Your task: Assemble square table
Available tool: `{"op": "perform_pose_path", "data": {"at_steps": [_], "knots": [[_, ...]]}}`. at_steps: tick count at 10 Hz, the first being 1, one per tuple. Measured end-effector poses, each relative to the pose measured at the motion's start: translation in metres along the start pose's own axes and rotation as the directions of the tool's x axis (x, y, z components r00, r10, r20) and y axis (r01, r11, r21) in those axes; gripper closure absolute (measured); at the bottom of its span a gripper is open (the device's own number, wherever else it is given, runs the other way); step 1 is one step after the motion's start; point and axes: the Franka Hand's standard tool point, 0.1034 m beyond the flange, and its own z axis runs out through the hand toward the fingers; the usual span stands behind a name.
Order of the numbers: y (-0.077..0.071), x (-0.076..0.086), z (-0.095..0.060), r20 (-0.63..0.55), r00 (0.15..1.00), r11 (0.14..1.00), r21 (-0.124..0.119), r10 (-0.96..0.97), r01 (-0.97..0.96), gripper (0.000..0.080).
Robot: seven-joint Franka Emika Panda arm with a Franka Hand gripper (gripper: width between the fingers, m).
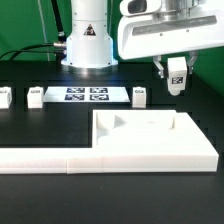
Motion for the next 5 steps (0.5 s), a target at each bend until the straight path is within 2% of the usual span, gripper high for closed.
{"op": "perform_pose_path", "data": {"at_steps": [3,5], "knots": [[-0.003,0.02,-0.008,-0.237,0.971,0.999,0.017,-0.023,0.028,0.0512],[0.001,0.042,-0.014,-0.396,0.917,0.998,0.016,-0.052,0.063,0.0512]]}}
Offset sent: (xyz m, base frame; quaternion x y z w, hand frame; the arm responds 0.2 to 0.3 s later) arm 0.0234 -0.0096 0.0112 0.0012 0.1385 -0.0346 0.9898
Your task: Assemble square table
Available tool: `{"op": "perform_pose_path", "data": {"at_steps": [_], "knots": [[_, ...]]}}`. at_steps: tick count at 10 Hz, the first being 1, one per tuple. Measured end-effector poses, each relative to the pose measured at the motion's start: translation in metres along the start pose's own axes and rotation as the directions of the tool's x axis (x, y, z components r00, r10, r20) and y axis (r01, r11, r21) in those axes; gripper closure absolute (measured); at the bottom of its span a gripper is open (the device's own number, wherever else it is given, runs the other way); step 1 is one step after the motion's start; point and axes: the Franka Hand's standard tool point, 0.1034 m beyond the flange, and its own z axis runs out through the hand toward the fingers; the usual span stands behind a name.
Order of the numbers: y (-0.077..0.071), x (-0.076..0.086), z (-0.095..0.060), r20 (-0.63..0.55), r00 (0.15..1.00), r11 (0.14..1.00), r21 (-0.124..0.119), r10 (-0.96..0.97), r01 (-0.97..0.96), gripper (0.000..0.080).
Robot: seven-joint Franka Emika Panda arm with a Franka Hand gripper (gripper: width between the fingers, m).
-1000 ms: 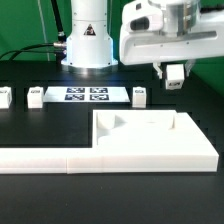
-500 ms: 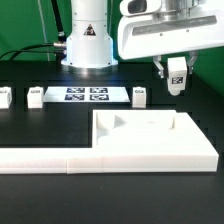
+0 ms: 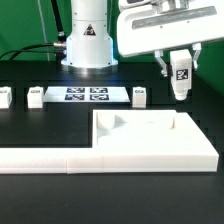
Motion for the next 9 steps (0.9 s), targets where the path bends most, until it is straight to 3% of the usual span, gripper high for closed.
{"op": "perform_pose_path", "data": {"at_steps": [1,5,9], "knots": [[0.004,0.005,0.004,-0.068,0.998,1.0,-0.001,-0.012,0.012,0.0512],[0.004,0.001,0.007,-0.07,0.997,1.0,-0.002,-0.026,0.026,0.0512],[0.017,0.036,0.022,-0.103,0.981,0.987,-0.03,-0.162,0.16,0.0512]]}}
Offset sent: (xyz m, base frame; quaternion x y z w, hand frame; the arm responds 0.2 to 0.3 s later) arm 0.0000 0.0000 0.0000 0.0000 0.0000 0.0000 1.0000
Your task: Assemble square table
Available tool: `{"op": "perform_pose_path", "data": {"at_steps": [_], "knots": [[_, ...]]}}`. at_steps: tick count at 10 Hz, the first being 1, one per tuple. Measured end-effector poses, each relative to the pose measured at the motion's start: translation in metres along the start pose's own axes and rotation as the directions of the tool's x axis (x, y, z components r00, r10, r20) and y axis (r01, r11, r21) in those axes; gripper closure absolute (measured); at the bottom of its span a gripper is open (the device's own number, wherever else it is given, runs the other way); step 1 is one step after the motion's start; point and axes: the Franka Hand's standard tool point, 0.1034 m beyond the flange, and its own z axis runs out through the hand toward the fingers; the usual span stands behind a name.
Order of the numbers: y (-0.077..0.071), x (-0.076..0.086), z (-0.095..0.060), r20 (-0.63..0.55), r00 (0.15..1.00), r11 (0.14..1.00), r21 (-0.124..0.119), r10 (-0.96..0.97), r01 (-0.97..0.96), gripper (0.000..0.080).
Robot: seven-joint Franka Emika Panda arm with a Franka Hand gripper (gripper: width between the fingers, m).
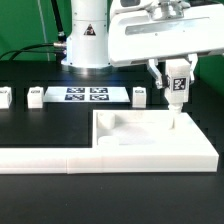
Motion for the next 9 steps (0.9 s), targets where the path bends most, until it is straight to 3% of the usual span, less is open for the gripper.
{"op": "perform_pose_path", "data": {"at_steps": [5,9], "knots": [[0.006,0.004,0.006,-0.002,0.999,0.999,-0.005,-0.047,0.047,0.0512],[0.01,0.029,0.026,-0.021,0.998,0.998,-0.002,-0.063,0.063,0.0512]]}}
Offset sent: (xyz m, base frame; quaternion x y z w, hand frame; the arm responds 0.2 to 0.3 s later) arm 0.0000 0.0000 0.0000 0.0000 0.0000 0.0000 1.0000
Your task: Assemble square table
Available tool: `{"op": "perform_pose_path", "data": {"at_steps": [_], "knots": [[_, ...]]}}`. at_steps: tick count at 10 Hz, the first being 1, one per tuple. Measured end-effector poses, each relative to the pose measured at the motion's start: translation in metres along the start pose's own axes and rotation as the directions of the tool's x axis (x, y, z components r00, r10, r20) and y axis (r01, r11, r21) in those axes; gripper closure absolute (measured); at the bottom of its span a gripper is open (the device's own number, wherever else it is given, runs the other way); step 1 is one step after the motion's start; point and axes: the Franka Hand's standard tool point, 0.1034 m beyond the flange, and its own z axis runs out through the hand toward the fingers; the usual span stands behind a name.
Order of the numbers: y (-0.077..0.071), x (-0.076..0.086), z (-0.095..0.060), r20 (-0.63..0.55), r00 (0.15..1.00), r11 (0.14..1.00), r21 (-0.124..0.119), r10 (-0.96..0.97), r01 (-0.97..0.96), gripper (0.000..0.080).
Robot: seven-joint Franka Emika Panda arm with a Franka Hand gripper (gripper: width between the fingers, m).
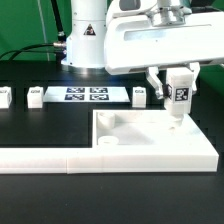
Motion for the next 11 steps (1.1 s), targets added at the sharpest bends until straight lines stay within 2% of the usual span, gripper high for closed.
{"op": "perform_pose_path", "data": {"at_steps": [2,11], "knots": [[-0.003,0.002,0.006,-0.001,1.0,1.0,0.004,-0.002,0.002,0.0512],[-0.004,-0.013,0.019,0.018,1.0,1.0,0.004,-0.002,0.002,0.0512]]}}
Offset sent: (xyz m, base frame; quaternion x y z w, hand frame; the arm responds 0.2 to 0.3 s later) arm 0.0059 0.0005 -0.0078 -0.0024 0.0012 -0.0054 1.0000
